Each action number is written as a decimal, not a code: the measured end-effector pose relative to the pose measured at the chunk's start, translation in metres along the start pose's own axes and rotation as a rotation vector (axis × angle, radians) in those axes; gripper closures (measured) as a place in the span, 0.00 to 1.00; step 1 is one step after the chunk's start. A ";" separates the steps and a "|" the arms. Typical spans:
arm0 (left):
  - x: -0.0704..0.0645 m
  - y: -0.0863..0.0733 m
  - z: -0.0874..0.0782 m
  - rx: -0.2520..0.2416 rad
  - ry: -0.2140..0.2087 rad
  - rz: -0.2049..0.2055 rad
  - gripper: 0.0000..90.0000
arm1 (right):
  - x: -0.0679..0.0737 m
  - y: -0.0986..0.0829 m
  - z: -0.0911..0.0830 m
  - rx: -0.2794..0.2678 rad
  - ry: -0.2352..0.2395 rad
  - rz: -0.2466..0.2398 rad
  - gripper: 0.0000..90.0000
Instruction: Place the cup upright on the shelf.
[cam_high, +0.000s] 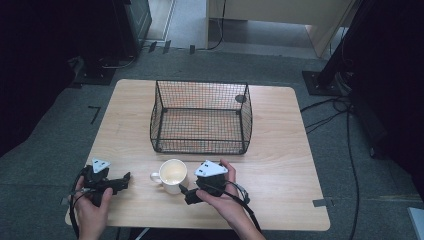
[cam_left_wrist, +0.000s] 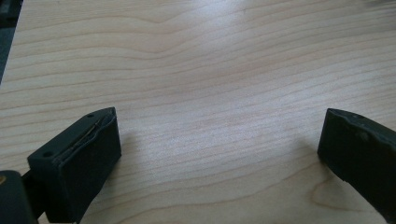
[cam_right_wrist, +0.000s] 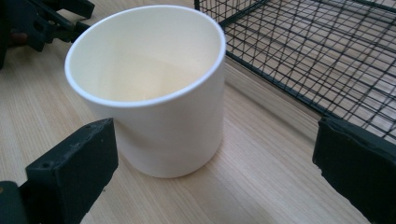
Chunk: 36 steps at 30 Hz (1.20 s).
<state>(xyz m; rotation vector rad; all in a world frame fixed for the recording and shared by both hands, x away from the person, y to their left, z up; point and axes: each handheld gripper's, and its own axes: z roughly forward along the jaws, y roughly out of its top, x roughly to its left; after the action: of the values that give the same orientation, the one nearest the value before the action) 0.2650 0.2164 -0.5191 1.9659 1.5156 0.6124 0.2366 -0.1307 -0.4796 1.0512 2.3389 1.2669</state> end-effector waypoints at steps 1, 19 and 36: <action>0.000 0.000 0.000 0.000 0.000 0.000 0.00 | 0.001 0.000 0.001 0.001 0.002 -0.001 0.00; 0.000 0.000 0.000 0.000 0.000 0.000 0.00 | 0.020 0.006 0.025 -0.028 0.047 0.016 0.01; 0.000 0.000 0.000 0.000 0.000 0.000 0.00 | 0.033 0.011 0.046 -0.030 -0.015 -0.010 0.09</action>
<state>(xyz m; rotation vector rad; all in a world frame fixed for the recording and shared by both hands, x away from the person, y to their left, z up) 0.2650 0.2164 -0.5191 1.9657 1.5156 0.6124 0.2441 -0.0755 -0.4946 1.0348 2.3041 1.2823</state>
